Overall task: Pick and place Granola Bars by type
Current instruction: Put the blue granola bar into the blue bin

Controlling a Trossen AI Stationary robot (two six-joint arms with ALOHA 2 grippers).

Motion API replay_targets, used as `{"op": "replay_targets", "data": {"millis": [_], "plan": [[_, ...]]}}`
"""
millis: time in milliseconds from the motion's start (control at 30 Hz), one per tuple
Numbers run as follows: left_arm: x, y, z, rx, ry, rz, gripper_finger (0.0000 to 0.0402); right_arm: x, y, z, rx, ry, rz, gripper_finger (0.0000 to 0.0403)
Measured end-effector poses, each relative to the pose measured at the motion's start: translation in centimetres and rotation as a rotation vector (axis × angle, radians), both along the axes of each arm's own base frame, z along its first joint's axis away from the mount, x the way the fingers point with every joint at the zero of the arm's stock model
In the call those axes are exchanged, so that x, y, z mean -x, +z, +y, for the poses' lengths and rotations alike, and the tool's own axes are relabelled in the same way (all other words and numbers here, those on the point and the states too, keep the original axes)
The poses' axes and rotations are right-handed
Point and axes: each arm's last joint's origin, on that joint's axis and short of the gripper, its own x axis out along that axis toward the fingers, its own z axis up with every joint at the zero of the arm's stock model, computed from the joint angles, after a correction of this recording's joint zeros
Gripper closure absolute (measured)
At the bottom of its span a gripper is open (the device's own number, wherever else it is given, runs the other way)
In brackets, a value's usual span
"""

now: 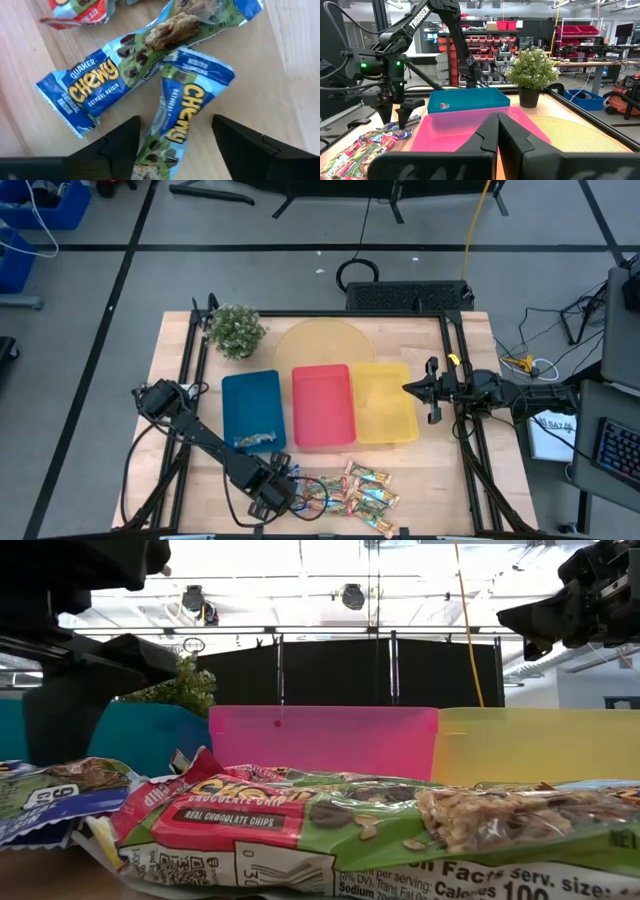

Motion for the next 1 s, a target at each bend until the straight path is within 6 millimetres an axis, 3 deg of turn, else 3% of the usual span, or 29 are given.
{"op": "replay_targets", "data": {"millis": [133,400,567,800,1000], "plan": [[-0.1,0.1,-0.4,0.056,0.079,0.002,0.021,0.0,0.0,0.0,0.0,0.0,0.0,0.0403],[-1.2,0.7,-1.5,0.302,0.296,-0.005,0.0363,0.0,0.0,0.0,0.0,0.0,0.0,0.0403],[-1.3,0.8,-1.9,0.325,0.289,-0.025,0.0371,0.0,0.0,0.0,0.0,0.0,0.0,0.0403],[-0.5,1.2,-2.4,0.297,0.246,-0.038,0.0332,0.0,0.0,0.0,0.0,0.0,0.001,0.0403],[0.2,3.4,-1.6,0.252,0.265,-0.08,0.0385,0.0,0.0,0.0,0.0,0.0,0.0,0.0403]]}}
